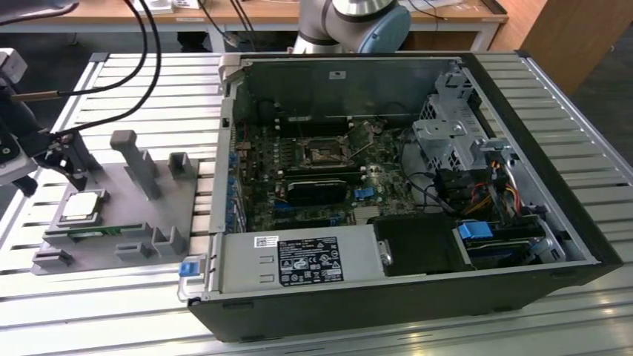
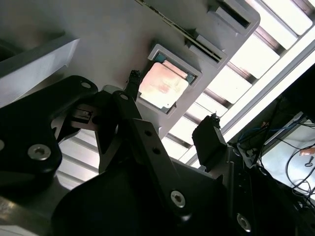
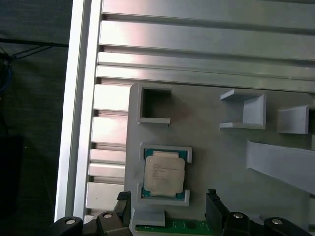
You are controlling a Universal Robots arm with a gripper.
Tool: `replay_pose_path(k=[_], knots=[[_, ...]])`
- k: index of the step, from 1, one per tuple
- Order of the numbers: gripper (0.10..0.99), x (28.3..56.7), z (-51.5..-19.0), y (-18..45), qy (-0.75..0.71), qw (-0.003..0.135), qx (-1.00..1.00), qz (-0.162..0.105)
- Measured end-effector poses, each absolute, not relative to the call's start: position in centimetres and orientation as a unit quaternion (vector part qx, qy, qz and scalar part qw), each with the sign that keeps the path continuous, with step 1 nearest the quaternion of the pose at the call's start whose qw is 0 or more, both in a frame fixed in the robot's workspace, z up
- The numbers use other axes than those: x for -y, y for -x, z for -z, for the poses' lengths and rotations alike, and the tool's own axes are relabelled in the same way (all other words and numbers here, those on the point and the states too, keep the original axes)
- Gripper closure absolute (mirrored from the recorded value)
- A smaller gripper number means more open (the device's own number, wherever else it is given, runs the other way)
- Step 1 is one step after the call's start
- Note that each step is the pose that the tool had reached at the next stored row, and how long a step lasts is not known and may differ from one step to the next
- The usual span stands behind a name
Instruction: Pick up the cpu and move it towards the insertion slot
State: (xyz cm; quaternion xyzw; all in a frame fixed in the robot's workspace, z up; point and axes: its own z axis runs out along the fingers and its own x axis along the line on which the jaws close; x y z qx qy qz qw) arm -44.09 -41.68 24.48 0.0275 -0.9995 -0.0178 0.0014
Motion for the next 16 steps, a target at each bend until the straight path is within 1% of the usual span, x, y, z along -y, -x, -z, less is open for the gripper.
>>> replay_pose_path(k=[16], knots=[[0.380, 41.7, -22.6, 44.1, -0.028, 0.001, 0.999, 0.018]])
